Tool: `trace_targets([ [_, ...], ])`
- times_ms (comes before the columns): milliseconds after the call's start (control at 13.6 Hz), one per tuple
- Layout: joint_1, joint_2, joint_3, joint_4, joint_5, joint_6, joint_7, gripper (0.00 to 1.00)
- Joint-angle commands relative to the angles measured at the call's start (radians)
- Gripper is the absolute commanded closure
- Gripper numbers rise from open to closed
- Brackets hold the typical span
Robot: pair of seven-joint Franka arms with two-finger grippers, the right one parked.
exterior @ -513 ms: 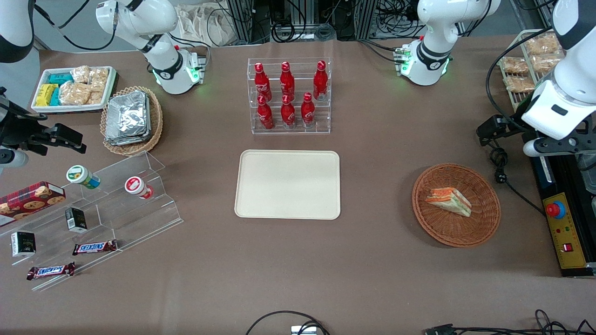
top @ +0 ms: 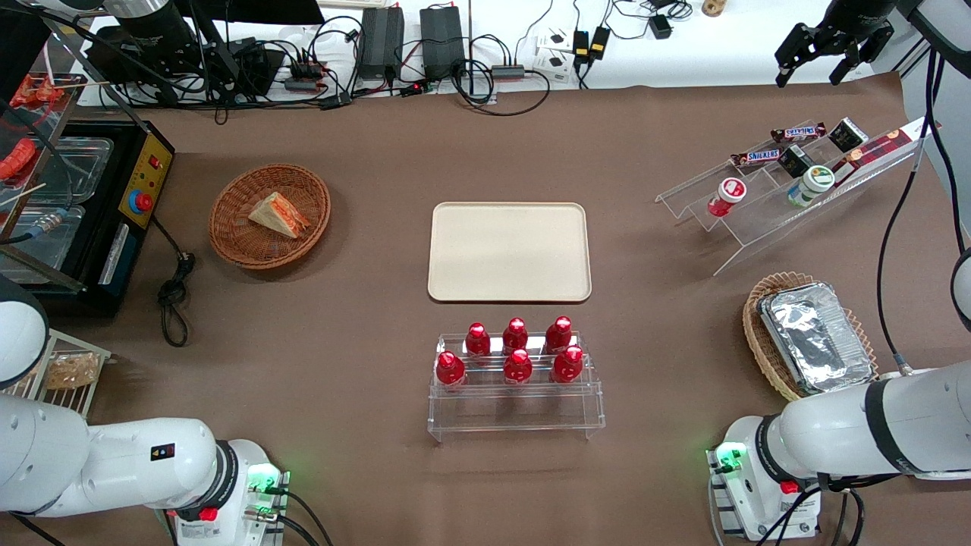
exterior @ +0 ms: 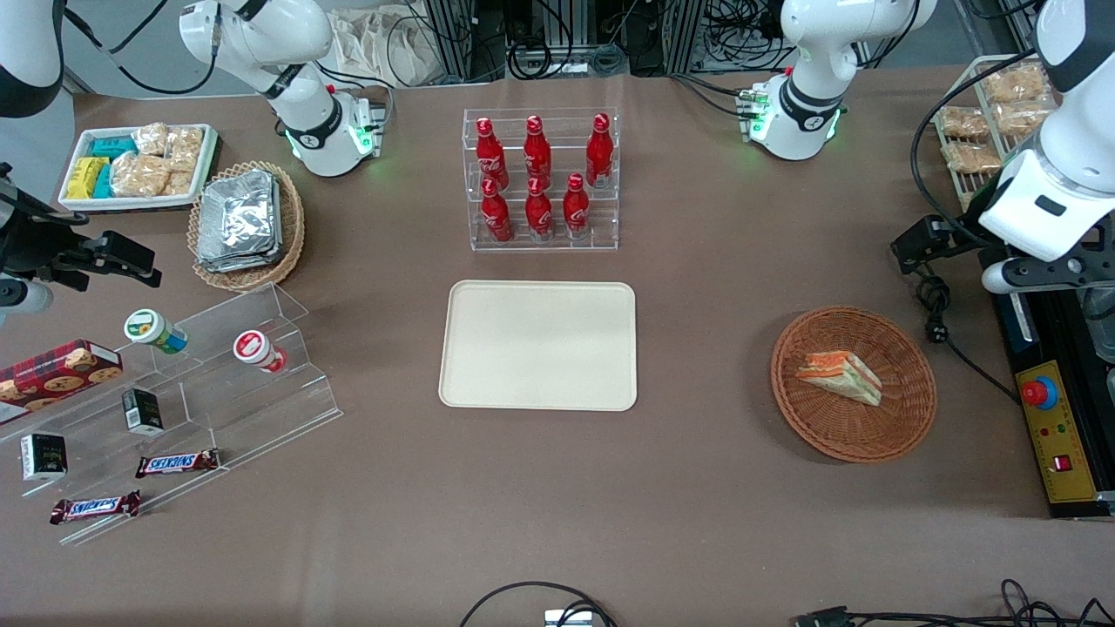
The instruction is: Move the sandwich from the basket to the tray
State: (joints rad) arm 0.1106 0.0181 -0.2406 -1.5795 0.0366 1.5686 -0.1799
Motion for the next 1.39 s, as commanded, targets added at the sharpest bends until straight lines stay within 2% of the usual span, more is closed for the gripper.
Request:
trace_targets([
  [0, -0.012, 0.016, 0.014, 0.006, -0.004, -0.005, -0.01, 0.0],
  [147, -0.009, 0.025, 0.015, 0.001, -0.004, -0.005, -0.045, 0.0],
  [293, -0.009, 0.049, 0.017, 0.003, -0.007, 0.005, -0.2, 0.0],
  [440, -0.009, 0.069, 0.058, 0.001, -0.064, 0.014, -0.275, 0.0],
  [587, -0.011, 0.089, 0.066, -0.005, -0.067, 0.048, -0.501, 0.0],
  [733, -0.012, 0.114, 0.066, -0.026, -0.057, 0.123, -0.668, 0.0],
  [953, -0.012, 0.155, 0.069, -0.056, -0.04, 0.148, -0.702, 0.0],
  [1320, -0.019, 0.235, 0.067, -0.165, 0.055, 0.336, -1.004, 0.0],
])
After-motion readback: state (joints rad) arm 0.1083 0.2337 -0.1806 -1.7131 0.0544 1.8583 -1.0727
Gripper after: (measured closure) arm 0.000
